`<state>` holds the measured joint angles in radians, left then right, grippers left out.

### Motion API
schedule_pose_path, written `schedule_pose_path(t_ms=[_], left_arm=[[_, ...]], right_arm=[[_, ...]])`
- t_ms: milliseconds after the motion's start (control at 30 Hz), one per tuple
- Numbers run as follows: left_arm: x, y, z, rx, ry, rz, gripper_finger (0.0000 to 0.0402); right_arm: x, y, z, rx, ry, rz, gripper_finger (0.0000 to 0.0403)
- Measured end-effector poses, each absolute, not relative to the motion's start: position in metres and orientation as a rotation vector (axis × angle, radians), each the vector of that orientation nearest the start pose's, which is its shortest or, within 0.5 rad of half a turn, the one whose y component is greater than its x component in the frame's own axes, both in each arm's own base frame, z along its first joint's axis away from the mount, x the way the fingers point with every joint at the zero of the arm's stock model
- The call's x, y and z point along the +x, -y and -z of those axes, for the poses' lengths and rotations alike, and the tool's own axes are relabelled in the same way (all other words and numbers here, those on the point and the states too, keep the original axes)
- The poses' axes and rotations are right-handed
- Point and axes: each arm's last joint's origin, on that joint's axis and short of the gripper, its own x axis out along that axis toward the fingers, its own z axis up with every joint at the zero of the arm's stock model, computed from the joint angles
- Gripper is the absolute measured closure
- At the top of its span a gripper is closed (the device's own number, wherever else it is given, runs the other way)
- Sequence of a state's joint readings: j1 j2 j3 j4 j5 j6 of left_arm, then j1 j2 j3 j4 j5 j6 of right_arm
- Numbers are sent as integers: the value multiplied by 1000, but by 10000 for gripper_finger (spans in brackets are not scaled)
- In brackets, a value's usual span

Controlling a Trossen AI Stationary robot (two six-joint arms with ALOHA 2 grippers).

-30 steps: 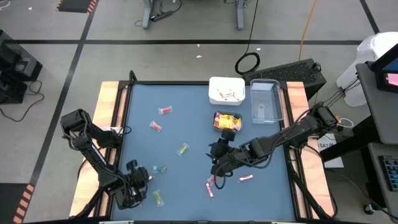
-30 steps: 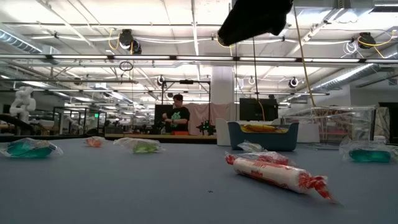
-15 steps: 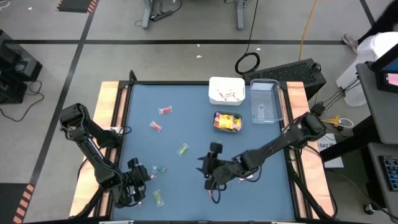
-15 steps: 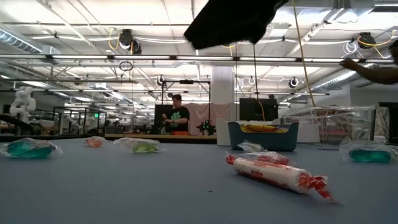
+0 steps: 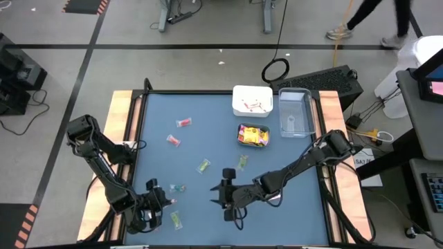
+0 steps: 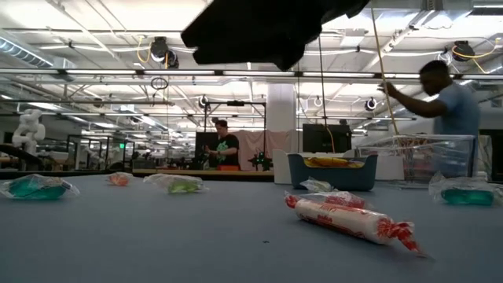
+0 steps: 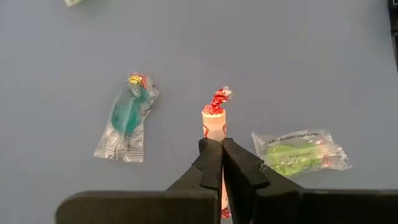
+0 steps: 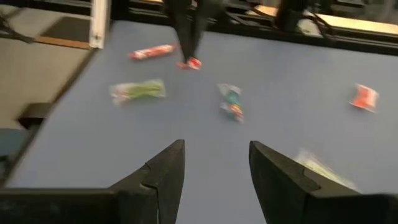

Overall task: Sort candy
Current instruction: Put the middle left white candy into the white bin

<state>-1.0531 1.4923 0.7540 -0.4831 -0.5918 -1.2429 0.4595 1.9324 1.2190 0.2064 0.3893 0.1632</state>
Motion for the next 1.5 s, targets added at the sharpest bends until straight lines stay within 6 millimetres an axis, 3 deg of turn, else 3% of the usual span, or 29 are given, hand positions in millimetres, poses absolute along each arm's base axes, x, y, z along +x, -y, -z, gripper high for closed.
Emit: schedule_pose_path(t_ms=[333,533,700,900,1100,1367,1500], left_arm=[[142,217,-135,-238,-893,-187,381],[144,220,-118,-232,-902,-227,319],[143,227,-115,-259,-892,-194,266],[134,231,-110,-233,-873,-202,242],[126,236,-95,-166,-855,-214,251],[120,238,-86,-79,-818,-209,351],[123,236,-86,-52,-818,-211,358]], right_arm=[[382,-177,-190,-47,-460,-31,234],[382,-177,-190,-53,-464,-32,234],[382,-177,-190,-54,-464,-32,234],[382,-177,-190,-59,-463,-33,234],[382,-177,-190,-59,-463,-33,234],[382,-177,-190,-66,-462,-35,234],[382,-177,-190,-65,-459,-36,234]])
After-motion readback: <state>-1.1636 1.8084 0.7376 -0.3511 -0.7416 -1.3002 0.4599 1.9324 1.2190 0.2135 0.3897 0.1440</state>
